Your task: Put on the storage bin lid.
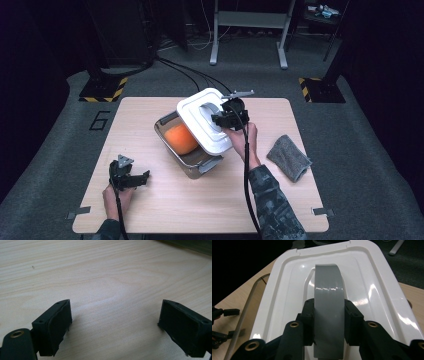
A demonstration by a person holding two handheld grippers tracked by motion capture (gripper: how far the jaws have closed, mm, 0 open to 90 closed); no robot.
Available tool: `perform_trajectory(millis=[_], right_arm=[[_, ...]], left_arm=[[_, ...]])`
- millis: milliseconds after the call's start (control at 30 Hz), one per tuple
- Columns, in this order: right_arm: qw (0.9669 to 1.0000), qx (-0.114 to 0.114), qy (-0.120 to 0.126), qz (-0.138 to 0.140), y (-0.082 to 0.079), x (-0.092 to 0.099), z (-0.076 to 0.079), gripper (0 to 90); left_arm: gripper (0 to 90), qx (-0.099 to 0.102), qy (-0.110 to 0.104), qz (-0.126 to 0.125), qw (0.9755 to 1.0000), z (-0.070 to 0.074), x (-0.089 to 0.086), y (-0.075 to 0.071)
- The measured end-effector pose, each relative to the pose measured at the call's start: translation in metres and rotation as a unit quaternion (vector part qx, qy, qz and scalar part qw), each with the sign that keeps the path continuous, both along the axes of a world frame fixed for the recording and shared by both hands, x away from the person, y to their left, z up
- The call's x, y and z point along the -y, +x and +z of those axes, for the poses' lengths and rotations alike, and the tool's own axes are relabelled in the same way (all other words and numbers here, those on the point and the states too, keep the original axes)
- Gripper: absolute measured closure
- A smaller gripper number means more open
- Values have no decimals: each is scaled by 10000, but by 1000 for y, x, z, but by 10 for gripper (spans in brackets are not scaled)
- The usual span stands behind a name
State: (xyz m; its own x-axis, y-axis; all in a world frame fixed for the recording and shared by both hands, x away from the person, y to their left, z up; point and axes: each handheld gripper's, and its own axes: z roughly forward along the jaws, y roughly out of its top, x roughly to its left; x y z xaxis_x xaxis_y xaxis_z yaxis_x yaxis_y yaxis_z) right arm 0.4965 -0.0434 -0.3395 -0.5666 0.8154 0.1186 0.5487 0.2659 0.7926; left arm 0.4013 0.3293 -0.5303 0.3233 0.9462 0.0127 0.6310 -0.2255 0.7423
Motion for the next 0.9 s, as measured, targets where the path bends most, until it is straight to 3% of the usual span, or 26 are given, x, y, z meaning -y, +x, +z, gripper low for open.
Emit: perform_trajectory(millis=[400,900], right_arm=[[9994,-138,1,310,-1,-31,-12,664],[9983,-466,123,335,-1,-52,-29,664]], left_arm=[[108,2,-2,3,10000,0,0,0],[108,-7,1,-5,10000,0,0,0]])
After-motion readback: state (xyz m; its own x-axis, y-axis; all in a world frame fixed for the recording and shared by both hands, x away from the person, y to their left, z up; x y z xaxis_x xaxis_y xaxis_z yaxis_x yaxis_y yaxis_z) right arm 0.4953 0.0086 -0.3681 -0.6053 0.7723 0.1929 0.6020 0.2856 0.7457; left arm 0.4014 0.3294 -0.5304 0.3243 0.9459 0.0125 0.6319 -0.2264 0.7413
